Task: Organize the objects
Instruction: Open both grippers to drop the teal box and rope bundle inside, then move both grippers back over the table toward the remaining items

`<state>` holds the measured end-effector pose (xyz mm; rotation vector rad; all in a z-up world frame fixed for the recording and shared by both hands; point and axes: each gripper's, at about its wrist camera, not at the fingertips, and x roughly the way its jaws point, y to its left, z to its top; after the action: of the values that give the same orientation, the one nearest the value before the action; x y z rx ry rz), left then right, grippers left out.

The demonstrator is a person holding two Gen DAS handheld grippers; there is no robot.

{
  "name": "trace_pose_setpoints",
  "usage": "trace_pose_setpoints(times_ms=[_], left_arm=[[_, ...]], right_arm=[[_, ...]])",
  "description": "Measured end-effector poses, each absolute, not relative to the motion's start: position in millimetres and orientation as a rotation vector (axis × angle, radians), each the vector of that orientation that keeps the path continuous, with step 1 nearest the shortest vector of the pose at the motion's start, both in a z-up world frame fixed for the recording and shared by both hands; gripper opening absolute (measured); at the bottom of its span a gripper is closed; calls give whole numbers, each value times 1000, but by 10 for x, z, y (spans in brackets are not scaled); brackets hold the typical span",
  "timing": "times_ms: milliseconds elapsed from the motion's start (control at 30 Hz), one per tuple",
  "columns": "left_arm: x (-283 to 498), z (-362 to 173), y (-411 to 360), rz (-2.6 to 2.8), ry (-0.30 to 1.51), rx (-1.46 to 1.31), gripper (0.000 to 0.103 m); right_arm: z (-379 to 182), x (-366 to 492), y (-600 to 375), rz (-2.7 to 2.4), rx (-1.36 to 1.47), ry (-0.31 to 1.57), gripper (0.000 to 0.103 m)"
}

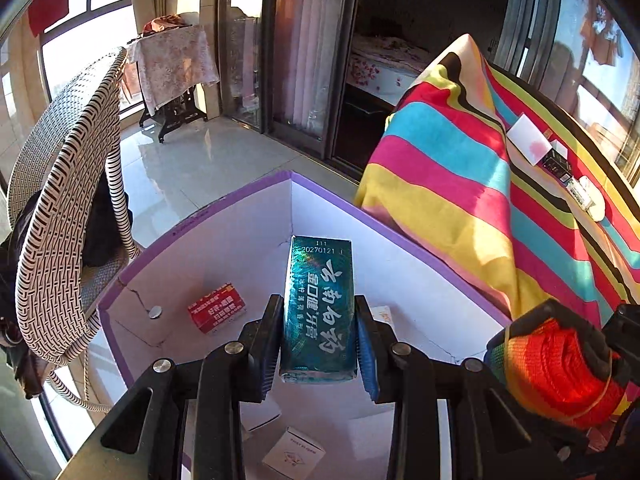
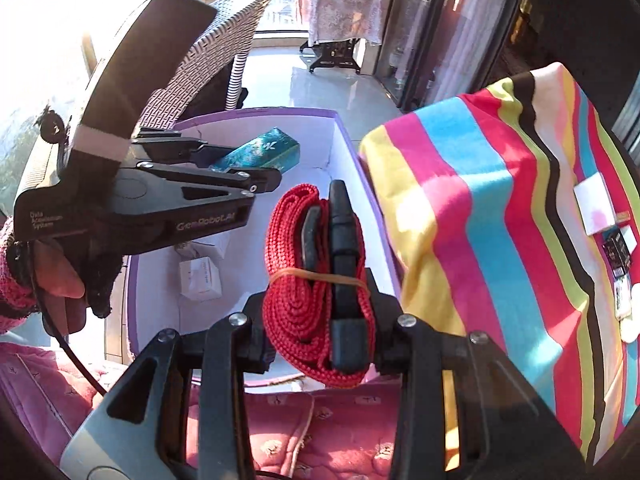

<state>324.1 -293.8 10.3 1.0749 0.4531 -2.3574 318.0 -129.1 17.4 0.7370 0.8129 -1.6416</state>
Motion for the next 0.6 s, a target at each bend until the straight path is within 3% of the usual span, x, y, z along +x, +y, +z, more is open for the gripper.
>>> trace_pose_setpoints(times_ms=[67,100,133,167,200,233,400,600], left_arm=[[3275,104,-3013,-2325,451,1068,37],[3287,100,-3049,-2308,456,1063,46],[3307,94,-3081,-2288,463,1060,64],[3322,90,-3102,-2263,467,1052,73],[3332,93,-3116,-2240,468,1032,84],[3343,103,-3114,-2227,470,1005,85],[3121,153,-2941,-2294,546,980,85],[2346,245,-2206,-2559,446,1104,85]], right_arm=[[144,3290,-1376,-1593,711,821,40],[132,3328,-1399,-1575,704,822,42],[130,3347,-1403,-1574,695,818,46],[142,3346,-1386,-1586,681,809,50],[162,3323,-1357,-1606,668,796,60],[190,3275,-1325,-1631,662,778,67],[362,2759,-1030,-1792,726,631,72],[397,1920,-401,-2054,903,440,78]])
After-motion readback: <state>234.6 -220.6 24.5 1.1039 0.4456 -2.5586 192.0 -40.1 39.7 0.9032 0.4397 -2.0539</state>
